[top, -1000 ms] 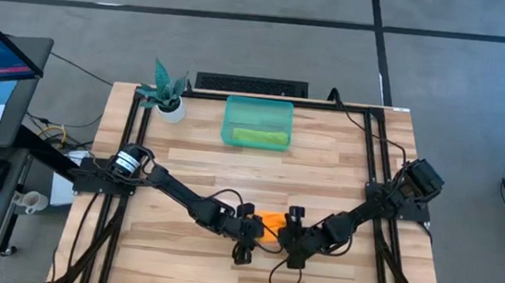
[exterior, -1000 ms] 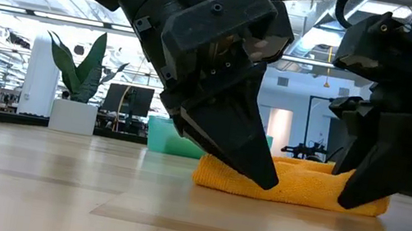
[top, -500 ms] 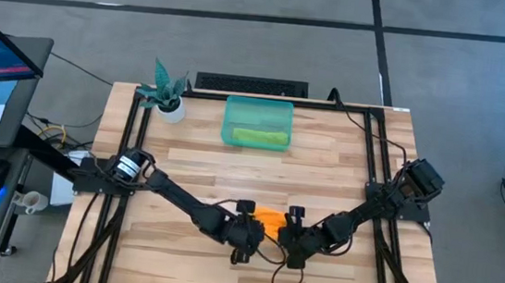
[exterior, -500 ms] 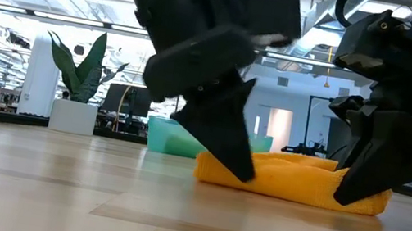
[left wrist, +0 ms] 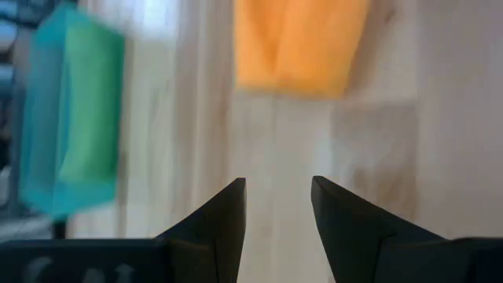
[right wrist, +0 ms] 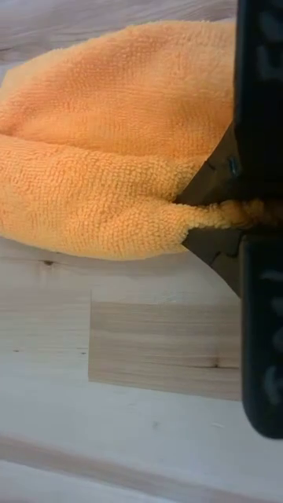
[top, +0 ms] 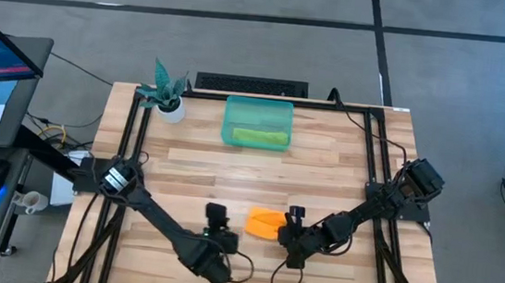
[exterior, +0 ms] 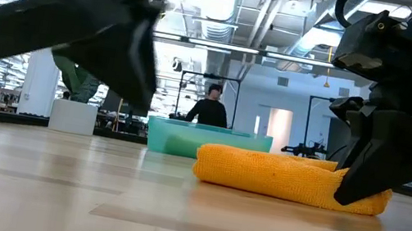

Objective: Roll microfiber towels into tight, uniform cylinder then place into a basket
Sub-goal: Roll the orange towel

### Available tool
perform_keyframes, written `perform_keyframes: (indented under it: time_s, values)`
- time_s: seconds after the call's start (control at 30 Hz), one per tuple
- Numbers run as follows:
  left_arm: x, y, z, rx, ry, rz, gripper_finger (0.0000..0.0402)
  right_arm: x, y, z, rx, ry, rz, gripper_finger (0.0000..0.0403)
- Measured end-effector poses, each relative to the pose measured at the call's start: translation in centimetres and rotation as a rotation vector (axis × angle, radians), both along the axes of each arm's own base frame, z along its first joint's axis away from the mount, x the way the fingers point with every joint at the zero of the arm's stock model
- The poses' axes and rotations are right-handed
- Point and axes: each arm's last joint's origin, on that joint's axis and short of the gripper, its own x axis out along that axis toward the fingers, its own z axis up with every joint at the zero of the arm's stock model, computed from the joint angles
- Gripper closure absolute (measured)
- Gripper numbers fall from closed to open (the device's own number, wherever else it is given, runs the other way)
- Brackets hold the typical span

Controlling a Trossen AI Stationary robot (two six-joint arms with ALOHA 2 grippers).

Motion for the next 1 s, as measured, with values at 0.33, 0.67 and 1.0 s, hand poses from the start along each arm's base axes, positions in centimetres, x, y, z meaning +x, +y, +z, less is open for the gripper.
perform_keyframes:
  time_s: [0.33,0.67,1.0]
  values:
    - [-3.1,0.7,0.1,0.076,0.023,0.223,0.0262,0.0,0.0,0.0,0.011,0.006,0.005,0.0362]
    - [0.4,-0.9,-0.4,-0.088,-0.008,-0.066,0.0262,0.0,0.0,0.0,0.012,0.007,0.006,0.0362]
    - [3.2,-0.2,0.0,-0.154,-0.031,-0.253,0.0262,0.0,0.1,0.0,0.031,0.009,-0.013,0.0362]
